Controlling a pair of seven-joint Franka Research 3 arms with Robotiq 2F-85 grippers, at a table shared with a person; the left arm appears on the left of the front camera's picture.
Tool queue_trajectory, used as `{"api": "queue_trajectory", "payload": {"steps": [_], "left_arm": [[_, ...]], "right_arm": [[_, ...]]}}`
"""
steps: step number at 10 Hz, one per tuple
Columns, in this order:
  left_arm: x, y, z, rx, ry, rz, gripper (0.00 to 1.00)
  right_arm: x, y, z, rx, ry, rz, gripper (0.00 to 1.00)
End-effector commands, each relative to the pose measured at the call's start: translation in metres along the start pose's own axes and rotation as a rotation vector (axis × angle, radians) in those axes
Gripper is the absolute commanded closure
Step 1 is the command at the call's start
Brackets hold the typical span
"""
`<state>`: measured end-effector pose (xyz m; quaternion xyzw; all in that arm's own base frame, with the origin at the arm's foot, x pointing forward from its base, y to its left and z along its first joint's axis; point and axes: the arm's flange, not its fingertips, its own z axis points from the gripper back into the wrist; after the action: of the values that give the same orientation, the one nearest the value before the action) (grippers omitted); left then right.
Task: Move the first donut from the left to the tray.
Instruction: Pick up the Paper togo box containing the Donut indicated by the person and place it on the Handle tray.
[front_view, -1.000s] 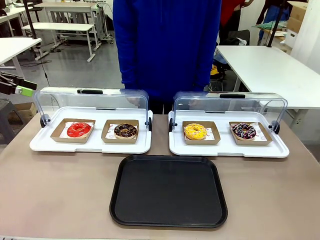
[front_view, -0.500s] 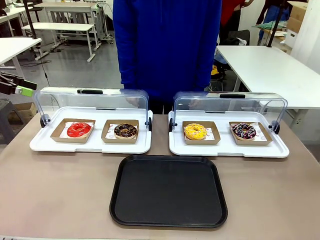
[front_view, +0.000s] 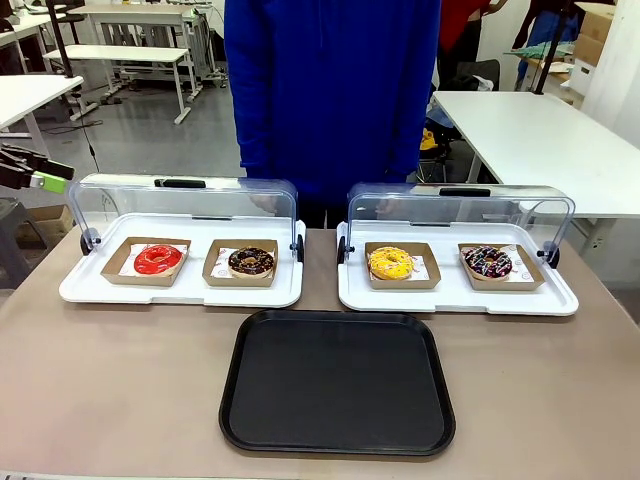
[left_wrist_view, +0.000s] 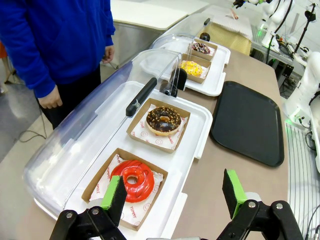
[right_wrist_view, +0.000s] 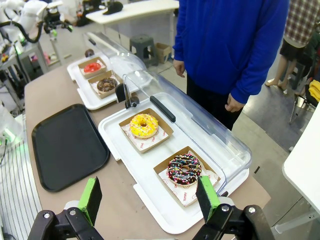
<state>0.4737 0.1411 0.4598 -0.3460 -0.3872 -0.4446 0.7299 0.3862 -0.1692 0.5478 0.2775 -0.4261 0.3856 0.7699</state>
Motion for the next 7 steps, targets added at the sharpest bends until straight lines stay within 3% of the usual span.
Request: {"api": "queue_trajectory", "payload": {"steps": [1,7], "left_arm": [[0.0002,0.0,0.0,0.0,0.0,0.0,0.0],[0.0002,0.0,0.0,0.0,0.0,0.0,0.0]], "right_arm": [[0.0028,-0.0037,-0.0008,0.003,-0.031,0.025,0.0],[0.0028,-0.0037,-0.0008,0.003,-0.031,0.025,0.0]]}}
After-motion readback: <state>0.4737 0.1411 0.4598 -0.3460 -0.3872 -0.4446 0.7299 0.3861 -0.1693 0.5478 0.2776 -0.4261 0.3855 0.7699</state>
